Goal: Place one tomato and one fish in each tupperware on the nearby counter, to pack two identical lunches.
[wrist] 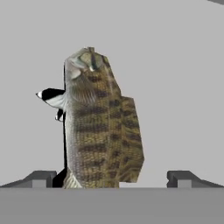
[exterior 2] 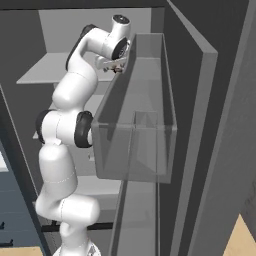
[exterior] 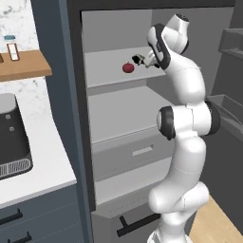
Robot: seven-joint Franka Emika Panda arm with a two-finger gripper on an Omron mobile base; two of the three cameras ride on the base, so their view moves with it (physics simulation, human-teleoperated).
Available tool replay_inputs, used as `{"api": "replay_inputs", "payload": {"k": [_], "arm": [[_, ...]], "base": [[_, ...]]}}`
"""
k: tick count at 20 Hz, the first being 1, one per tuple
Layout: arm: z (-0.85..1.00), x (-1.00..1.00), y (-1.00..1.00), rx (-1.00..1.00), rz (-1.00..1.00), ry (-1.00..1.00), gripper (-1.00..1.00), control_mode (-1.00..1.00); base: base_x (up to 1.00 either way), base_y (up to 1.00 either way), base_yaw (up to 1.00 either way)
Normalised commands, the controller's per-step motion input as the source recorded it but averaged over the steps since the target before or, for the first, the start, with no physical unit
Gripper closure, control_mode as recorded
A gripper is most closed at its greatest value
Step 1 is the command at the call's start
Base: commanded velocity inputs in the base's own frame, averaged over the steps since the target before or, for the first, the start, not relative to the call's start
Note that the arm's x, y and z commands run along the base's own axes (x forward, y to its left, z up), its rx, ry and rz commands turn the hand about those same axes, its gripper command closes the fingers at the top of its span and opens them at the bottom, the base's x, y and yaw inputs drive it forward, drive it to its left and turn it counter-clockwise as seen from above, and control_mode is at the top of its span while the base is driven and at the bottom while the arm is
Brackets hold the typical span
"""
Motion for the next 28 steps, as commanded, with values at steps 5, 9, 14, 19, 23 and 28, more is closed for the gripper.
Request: {"api": "replay_inputs", "payload": {"k": [5,9,14,19,23,28], "arm": [[-0.51,-0.07,0.00,0.00,0.02,-0.01,-1.00,-1.00],[-0.13,0.00,0.00,0.00,0.01,-0.01,-1.00,-1.00],[0.00,0.00,0.03,0.00,0.00,0.00,-1.00,-1.00],[0.00,0.00,0.08,0.00,0.00,0.03,1.00,-1.00],[0.00,0.00,0.00,0.00,0.00,0.01,1.00,-1.00],[0.00,-0.13,0.01,0.00,-0.04,0.00,1.00,-1.00]], "base": [[0.00,0.00,0.00],[0.00,0.00,0.00],[0.00,0.00,0.00],[0.00,0.00,0.00],[0.00,0.00,0.00],[0.00,0.00,0.00]]}}
